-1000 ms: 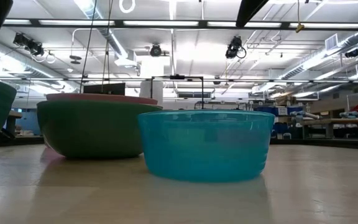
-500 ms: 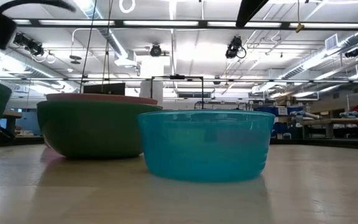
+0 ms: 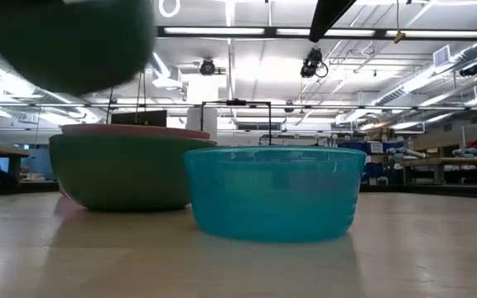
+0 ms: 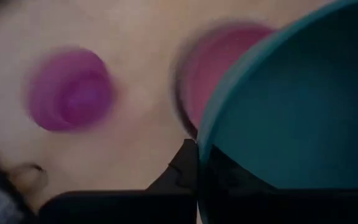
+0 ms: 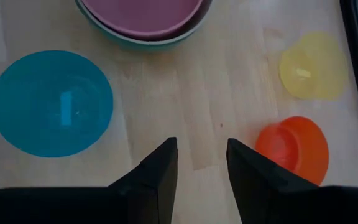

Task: Nest bowls inside each other
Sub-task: Stack the dark green bowl on top of the pink bowl

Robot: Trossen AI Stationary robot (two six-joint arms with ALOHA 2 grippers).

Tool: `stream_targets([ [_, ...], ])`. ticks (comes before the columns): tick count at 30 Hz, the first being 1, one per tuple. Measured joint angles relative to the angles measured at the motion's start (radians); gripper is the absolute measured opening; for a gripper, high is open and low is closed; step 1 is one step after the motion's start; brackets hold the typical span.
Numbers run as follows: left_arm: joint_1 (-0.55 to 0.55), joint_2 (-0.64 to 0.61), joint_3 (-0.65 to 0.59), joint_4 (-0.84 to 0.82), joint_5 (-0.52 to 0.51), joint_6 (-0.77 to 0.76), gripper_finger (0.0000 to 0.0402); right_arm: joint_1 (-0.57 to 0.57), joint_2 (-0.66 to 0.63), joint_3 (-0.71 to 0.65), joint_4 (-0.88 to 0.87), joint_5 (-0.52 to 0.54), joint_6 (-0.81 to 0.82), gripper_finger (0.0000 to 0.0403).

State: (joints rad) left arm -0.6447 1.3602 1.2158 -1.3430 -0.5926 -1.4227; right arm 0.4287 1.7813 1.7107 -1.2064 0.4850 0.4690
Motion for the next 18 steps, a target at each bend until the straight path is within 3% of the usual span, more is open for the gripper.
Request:
stream_targets([
  [5,0.192,0.000,-0.053,0.131,-0.013,0.227,0.0006,-0.004,0.000,0.000,-0.001,-0.001,0.001,0.0125],
  [9,0.297,0.015,-0.087,0.282,0.062,0.380,0.0006,-0.004,0.000,0.000,-0.003,-0.002,0.006,0.0123],
  [18,0.359,0.062,-0.109,0.308,0.204,0.425,0.0040,0.001,0.000,0.000,-0.004,-0.002,0.024,0.0123],
])
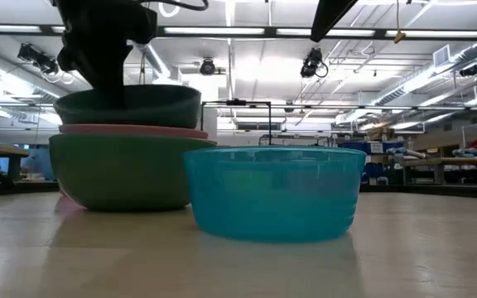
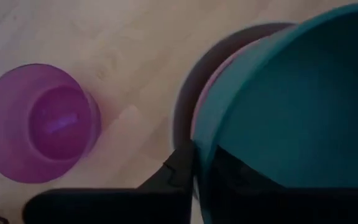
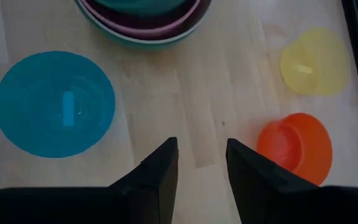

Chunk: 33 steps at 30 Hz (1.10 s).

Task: Nest bowls inside each other
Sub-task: Stack the dark green bowl on top of the pink bowl

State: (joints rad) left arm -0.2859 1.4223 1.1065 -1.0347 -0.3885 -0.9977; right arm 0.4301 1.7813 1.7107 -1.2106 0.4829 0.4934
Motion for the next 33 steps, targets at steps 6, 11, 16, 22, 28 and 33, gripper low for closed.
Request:
stream_targets([
  [6,0.003,-0.007,0.000,0.021,0.054,0.000,0.0091,0.000,0.000,0.000,-0.001,0.000,0.001,0.0123],
  [11,0.005,-0.007,0.000,0.040,0.078,0.000,0.0135,0.000,0.000,0.000,0.000,0.000,0.002,0.0122],
  [16,0.005,-0.007,0.024,0.037,0.080,0.000,0.0160,0.000,0.000,0.000,0.000,-0.001,0.002,0.0123],
  [22,0.005,-0.007,0.068,0.001,0.110,0.023,0.0163,0.000,0.000,0.000,-0.001,-0.001,0.002,0.0122],
  [28,0.005,-0.007,0.102,-0.061,0.113,0.022,0.0164,0.000,0.000,0.000,0.000,0.000,0.002,0.0121],
  [33,0.005,-0.007,0.149,-0.112,0.114,0.018,0.0164,0.000,0.000,0.000,0.000,0.001,0.002,0.0122],
])
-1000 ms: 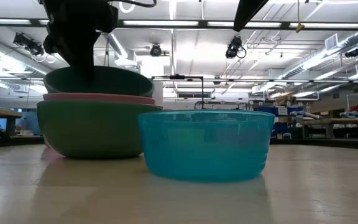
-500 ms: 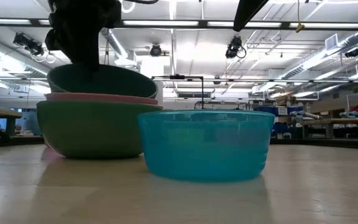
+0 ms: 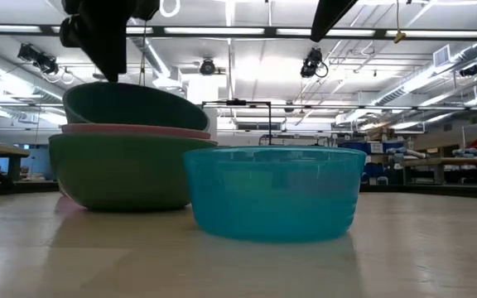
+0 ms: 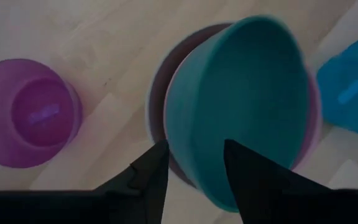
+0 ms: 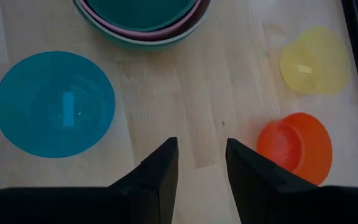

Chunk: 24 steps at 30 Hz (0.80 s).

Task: Nest bowls inside each other
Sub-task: Stack the dark green bowl on top of the pink bowl

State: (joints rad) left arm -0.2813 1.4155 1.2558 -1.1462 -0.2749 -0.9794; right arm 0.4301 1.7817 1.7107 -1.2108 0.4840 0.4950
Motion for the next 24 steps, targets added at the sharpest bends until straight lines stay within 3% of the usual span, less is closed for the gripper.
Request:
stream_targets([
  [10,0.000,0.009,0.018,0.041,-0.123,0.030,0.0163,-0.002,0.000,0.000,0.000,0.024,0.000,0.0122],
  [17,0.000,0.073,-0.067,0.056,-0.066,-0.020,0.0163,-0.002,0.000,0.000,0.000,0.025,0.000,0.0122],
  [24,0.000,0.088,-0.038,0.050,-0.015,-0.022,0.0163,-0.005,0.000,0.000,0.001,0.025,0.000,0.0119],
])
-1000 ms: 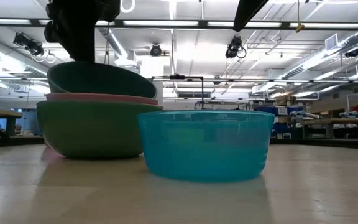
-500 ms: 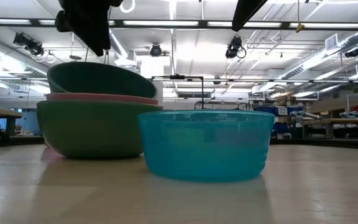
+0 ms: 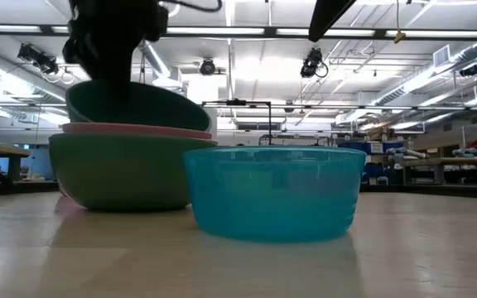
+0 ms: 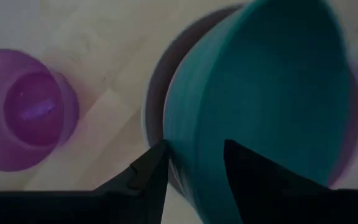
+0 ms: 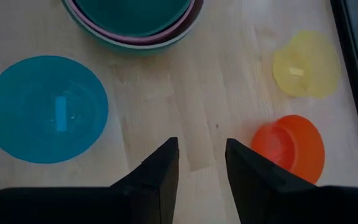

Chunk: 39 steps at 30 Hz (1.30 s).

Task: Nest bowls inside each other
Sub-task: Stack the dark green bowl on top of the pink bowl, then stack the orange bowl on top of the dark green bowl

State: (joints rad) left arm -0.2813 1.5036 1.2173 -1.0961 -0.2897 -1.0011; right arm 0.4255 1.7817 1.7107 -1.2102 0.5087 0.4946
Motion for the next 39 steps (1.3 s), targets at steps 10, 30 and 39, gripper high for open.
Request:
stream_targets([
  [10,0.002,-0.006,0.163,-0.126,-0.031,0.028,0.0163,-0.003,0.000,0.000,0.002,0.000,0.000,0.0119],
  [30,0.040,0.042,0.020,0.092,-0.040,0.056,0.0163,-0.015,0.000,0.000,0.005,0.000,0.000,0.0119],
  [39,0.044,0.039,0.017,0.168,0.100,0.066,0.0163,-0.021,0.000,0.000,0.006,0.000,0.002,0.0119],
])
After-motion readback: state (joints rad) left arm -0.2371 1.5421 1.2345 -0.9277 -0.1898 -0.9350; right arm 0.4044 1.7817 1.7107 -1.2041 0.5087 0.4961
